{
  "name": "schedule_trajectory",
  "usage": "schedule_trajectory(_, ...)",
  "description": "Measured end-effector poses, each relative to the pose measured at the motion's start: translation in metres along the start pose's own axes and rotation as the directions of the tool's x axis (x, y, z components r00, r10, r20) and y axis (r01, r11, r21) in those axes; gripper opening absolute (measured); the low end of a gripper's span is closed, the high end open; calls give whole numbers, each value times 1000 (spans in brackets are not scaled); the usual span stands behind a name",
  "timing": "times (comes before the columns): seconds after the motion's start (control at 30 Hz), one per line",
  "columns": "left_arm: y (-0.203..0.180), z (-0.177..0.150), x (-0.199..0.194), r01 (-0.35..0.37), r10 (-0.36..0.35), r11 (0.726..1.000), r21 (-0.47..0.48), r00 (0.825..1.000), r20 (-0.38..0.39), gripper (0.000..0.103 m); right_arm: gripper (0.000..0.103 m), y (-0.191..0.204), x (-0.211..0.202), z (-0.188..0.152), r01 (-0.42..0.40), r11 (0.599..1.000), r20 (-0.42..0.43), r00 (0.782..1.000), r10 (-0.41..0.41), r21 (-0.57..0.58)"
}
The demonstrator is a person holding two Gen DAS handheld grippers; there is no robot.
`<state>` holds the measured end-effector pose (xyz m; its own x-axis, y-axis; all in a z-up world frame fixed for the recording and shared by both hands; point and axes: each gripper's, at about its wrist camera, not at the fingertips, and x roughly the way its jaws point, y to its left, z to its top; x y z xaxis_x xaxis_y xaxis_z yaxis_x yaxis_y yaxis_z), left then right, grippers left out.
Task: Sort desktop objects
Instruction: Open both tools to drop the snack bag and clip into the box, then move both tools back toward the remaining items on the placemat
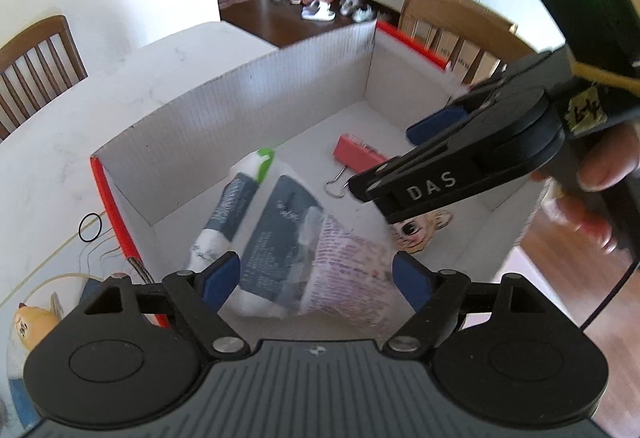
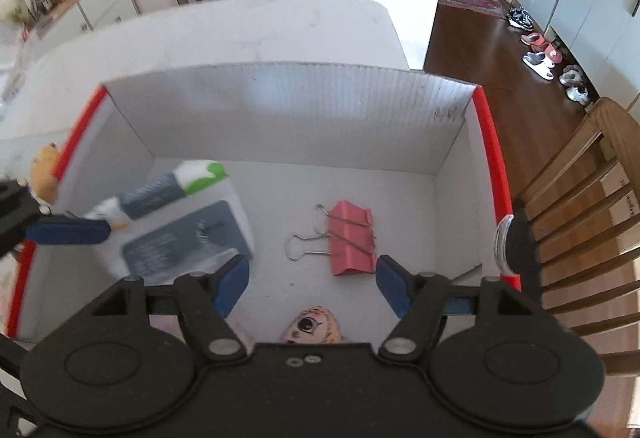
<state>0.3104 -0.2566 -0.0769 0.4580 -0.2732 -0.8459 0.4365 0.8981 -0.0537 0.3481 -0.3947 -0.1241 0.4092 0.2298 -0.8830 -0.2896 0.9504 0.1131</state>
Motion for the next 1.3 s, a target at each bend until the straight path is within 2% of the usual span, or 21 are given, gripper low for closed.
schedule_trajectory(0.33,-1,-10,-46,64,-56,996,-68,991,120,83,77,0,-50,-3,-116,991,122,987,107,70)
schedule_trajectory(0.6,14,-23,-80,100,-74,987,-123,977,201,83,86,11,-77,-18,-150,986,233,964,130,69)
schedule_trajectory(0.7,21,-31,-91,91,-58,986,-136,972,230,83,89,19,-86,-23,-155,986,274,952,133,60)
schedule_trajectory(0.77,26,-36,-101,90,-53,986,-142,968,247,83,95,26,-92,-27,-152,987,302,945,129,53)
schedule_trajectory(0.9,36,-46,-115,93,-47,983,-156,961,272,83,99,35,-100,-32,-161,986,343,930,134,49)
schedule_trajectory(1.07,49,-59,-128,94,-37,980,-177,953,301,87,102,47,-109,-37,-183,981,386,911,142,69)
schedule_trajectory(1.2,60,-69,-137,92,-28,978,-187,946,322,99,102,60,-113,-39,-179,982,408,903,137,66)
schedule_trajectory(1.3,67,-77,-143,99,-32,978,-185,942,333,100,102,69,-114,-41,-177,982,414,900,133,68)
